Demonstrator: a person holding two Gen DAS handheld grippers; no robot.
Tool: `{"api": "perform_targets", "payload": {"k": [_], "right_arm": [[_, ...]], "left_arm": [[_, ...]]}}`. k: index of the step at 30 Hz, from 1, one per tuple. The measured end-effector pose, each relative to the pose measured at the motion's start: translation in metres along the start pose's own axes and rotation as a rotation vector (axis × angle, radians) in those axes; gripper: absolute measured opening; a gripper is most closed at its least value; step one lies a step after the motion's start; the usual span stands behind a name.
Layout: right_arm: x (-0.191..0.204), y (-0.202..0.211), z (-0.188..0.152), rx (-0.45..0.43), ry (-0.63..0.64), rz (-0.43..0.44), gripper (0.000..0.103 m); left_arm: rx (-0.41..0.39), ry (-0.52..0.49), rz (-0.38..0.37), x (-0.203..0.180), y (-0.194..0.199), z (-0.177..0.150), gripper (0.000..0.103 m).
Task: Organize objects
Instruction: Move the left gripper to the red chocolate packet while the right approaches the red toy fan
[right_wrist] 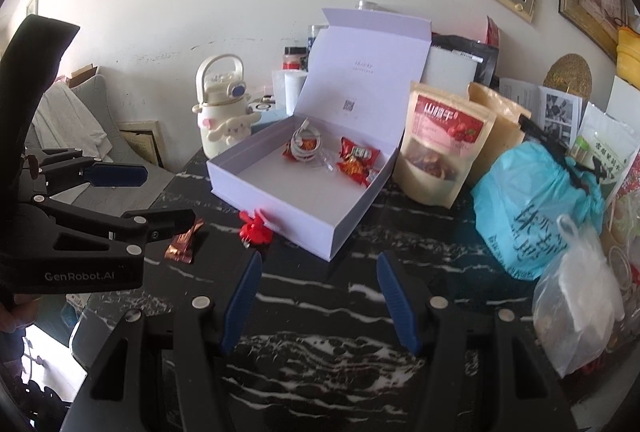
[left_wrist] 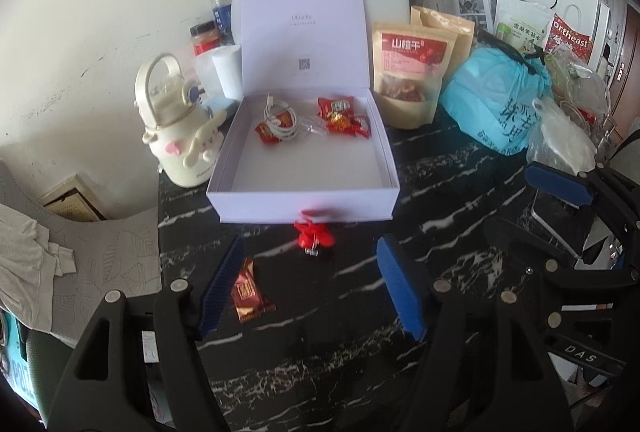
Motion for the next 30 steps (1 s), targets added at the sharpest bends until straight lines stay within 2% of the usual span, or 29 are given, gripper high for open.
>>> {"api": "perform_targets", "payload": {"k": [15,30], "right_arm": [[0.028,-0.045,-0.036,0.113,-0.023,0.101,0.061],[0.045,-0.103,-0.034,0.173,-0.024,0.184,0.061]], "left_arm": [[0.106,0.126,-0.004,0.032,-0.022,-0.061,0.070],[0.152,0.227,0.004,0.071,-0.053,-0.087,0.070]]}}
Point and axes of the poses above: each gripper's, at about its wrist camera, not at the fingertips, and y roughly against the way its jaws point, x to its left, z to its top, the point moved 1 cm from there along -y, roughly the way its jaws point
